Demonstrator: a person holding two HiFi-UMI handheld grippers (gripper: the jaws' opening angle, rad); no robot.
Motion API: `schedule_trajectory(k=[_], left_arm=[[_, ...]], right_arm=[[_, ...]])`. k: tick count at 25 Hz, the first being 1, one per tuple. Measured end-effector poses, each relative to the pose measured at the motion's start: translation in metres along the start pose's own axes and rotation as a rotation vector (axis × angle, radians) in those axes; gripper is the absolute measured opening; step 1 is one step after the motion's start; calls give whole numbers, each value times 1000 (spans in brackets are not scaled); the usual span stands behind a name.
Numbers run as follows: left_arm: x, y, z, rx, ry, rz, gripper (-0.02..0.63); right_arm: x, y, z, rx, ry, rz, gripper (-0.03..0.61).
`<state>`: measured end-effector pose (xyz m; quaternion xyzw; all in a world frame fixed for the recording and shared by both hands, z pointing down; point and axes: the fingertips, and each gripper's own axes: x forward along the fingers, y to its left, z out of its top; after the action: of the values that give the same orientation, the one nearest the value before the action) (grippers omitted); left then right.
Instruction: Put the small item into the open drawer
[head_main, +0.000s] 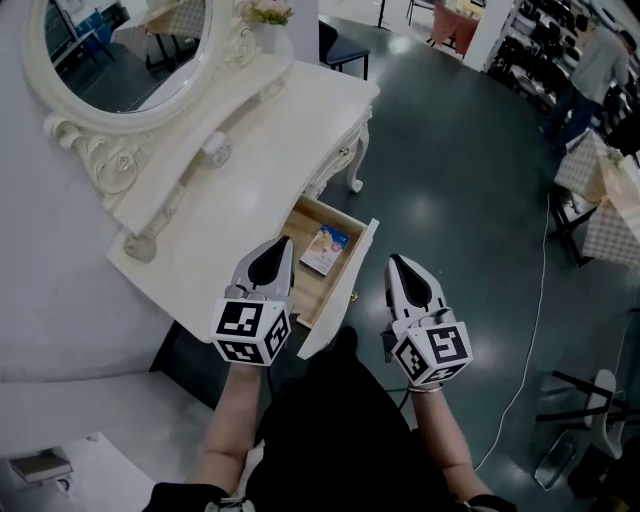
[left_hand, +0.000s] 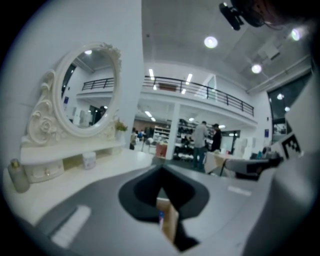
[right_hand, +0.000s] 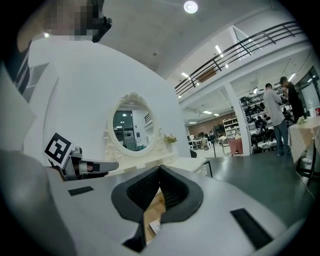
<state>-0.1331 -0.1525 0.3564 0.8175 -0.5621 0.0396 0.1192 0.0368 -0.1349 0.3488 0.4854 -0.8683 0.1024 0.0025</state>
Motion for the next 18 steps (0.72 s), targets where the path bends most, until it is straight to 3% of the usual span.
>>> schedule_trajectory(k=[8,18], left_arm=[[-19,9,3,-34,-30,13,5],[-29,12,3,-15,-45,-4,5]], right_arm=[[-5,6,7,-53,4,-2,5],[-8,17,8,-98,-11,11,5]])
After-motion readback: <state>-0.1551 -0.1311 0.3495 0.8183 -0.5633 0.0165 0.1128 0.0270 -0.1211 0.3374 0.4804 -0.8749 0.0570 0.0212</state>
